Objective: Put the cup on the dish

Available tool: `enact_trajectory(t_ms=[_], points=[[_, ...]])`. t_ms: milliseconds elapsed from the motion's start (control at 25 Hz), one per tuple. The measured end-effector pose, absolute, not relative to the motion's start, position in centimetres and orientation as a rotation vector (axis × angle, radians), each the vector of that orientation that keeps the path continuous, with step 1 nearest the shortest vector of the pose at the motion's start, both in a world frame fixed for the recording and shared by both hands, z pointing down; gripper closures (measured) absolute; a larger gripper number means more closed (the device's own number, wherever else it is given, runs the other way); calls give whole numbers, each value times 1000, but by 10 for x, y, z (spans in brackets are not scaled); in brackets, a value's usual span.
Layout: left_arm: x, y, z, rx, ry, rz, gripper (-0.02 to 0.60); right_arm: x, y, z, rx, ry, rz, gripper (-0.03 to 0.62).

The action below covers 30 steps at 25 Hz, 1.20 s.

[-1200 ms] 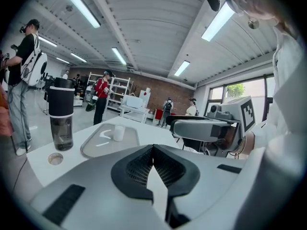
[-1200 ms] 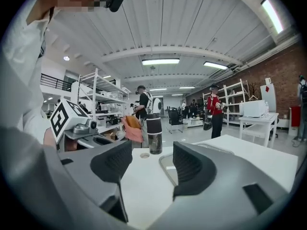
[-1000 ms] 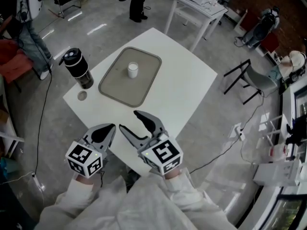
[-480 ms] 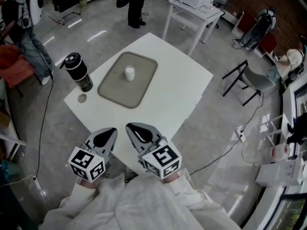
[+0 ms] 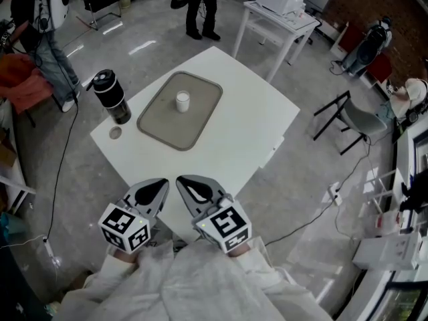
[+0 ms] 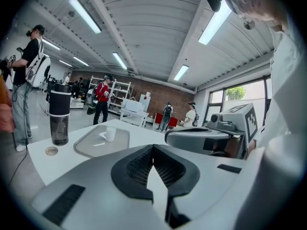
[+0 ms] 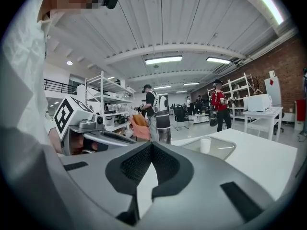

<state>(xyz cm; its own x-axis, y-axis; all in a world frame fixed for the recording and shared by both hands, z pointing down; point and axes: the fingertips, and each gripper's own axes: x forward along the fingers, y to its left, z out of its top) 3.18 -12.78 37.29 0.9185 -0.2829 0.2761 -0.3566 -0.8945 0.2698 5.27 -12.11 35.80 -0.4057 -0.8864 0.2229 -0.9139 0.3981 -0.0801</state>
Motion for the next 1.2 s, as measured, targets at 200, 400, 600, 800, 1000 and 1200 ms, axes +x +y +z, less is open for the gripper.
enact_trajectory(t_ms=[200, 400, 600, 800, 1000, 1200], points=[[33, -124, 377, 2749, -483, 336, 574, 52, -117, 361, 1608, -2509, 326, 582], [34, -120, 377, 2745, -482, 346, 574, 50, -114, 366, 1589, -2497, 314, 582], [35, -115, 382, 2740, -480, 357, 574, 56, -108, 372, 1604, -2476, 331, 582], [38, -110, 386, 2730, -464, 360, 574, 55, -105, 374, 1599, -2473, 355, 582], [37, -109, 386, 2724, -448, 371, 574, 54, -106, 375, 1593, -2448, 324, 582], [40, -107, 384, 2726, -441, 372, 574, 57, -104, 377, 1593, -2434, 319, 582]])
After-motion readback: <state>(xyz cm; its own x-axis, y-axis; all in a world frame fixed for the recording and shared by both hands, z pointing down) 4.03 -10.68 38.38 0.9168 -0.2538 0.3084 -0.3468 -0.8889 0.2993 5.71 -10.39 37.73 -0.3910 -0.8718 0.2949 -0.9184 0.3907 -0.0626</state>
